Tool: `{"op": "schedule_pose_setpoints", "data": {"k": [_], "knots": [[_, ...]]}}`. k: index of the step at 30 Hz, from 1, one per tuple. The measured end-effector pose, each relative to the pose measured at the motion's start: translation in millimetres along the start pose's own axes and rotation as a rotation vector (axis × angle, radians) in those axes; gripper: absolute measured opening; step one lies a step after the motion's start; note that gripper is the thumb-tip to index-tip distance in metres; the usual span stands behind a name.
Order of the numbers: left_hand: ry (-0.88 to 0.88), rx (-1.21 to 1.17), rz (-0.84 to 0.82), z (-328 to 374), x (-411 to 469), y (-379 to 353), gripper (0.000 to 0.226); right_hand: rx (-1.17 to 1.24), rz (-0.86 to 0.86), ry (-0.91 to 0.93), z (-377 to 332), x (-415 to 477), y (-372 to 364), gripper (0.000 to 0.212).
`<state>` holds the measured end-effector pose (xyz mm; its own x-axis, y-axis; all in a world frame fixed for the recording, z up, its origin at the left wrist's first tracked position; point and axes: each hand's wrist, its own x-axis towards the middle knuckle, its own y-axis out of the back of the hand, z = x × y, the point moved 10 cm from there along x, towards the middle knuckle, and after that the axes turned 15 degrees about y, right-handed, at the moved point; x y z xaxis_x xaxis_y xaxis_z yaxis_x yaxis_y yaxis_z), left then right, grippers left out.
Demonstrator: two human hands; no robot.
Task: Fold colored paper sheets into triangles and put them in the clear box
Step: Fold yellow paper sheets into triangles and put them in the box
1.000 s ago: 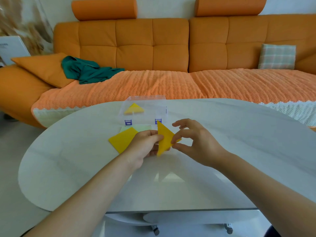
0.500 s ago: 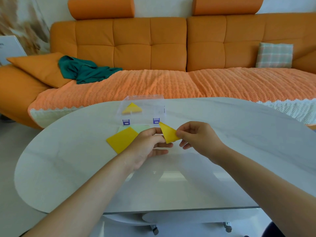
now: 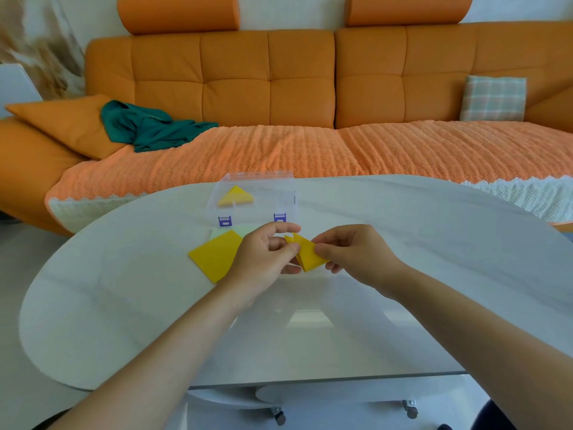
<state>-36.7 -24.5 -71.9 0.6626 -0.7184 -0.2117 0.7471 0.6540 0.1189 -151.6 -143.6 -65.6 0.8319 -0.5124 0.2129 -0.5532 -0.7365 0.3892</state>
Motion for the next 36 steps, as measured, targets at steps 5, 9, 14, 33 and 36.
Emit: {"op": "schedule_pose_setpoints", "data": {"k": [5,9,14,33,36], "knots": [[-0.043,0.059,-0.013,5.5,-4.1,-3.1,0.024,-0.012,0.019,-0.004,-1.6,1.0,4.7,0.006],[-0.025,0.075,-0.050,4.0,-5.2,-8.2,0.027,-0.037,0.013,-0.009,-0.9,1.7,5.1,0.008],[-0.044,0.081,-0.109,6.8,-6.5,-10.2,0.028,-0.053,-0.006,-0.024,1.5,2.1,7.1,0.009],[-0.038,0.325,-0.040,4.8,-2.1,3.8,0.015,-0.152,-0.215,-0.069,14.4,2.3,-0.2,0.009],[-0.035,0.517,0.015,-3.4,1.3,-0.5,0.012,-0.250,-0.240,-0.067,20.2,3.9,-5.4,0.008]]}}
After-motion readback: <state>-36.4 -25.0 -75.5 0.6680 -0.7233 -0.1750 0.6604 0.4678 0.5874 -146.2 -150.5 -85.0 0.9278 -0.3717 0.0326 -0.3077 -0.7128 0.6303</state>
